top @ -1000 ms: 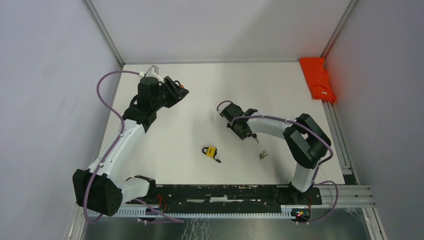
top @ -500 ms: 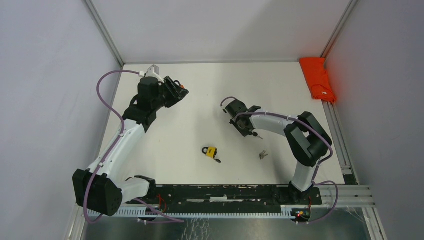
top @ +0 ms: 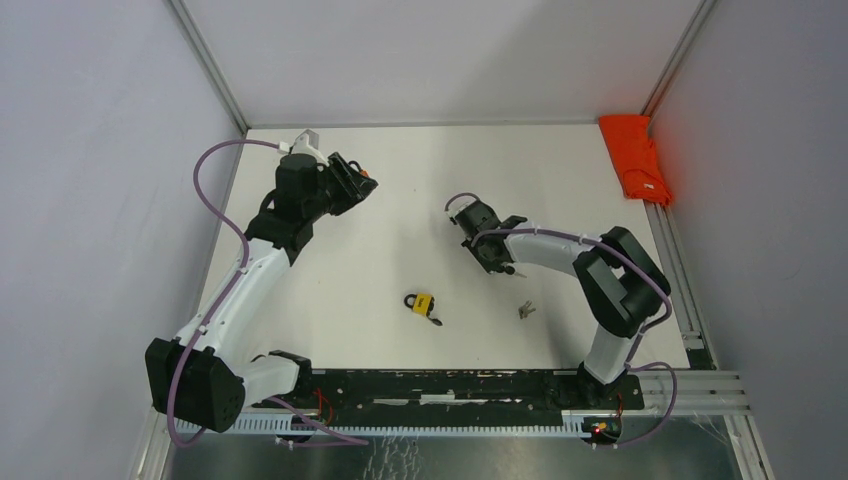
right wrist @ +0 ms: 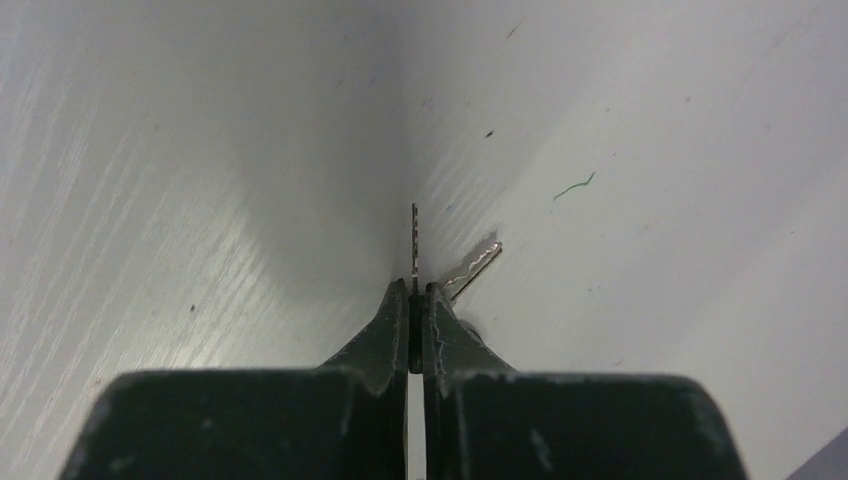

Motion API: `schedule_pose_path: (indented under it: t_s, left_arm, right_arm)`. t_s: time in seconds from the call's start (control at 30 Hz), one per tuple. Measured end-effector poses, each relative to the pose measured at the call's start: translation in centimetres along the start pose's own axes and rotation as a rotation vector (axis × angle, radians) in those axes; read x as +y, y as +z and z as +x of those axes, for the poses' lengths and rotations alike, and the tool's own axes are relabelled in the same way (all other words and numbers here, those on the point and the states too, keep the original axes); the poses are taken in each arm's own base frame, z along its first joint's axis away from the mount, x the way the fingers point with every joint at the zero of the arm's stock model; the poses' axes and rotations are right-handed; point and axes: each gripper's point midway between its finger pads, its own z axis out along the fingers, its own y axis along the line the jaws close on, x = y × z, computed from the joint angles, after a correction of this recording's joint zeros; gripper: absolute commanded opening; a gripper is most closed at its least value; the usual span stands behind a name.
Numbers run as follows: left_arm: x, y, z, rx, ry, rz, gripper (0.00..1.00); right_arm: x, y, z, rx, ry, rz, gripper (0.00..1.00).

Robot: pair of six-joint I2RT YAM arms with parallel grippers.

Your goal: Unlock with the key

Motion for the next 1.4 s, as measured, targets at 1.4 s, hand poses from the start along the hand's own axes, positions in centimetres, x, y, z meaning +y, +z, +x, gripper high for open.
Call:
schedule_pose_path:
  t_s: [1.4]
  left_arm:
    - [-5.3,-1.6,1.3,0.273,-0.003,0.121,0.02]
  right_arm:
    - [7.2,-23.9,-15.9,-0.902,0.173,-0.741,0.00]
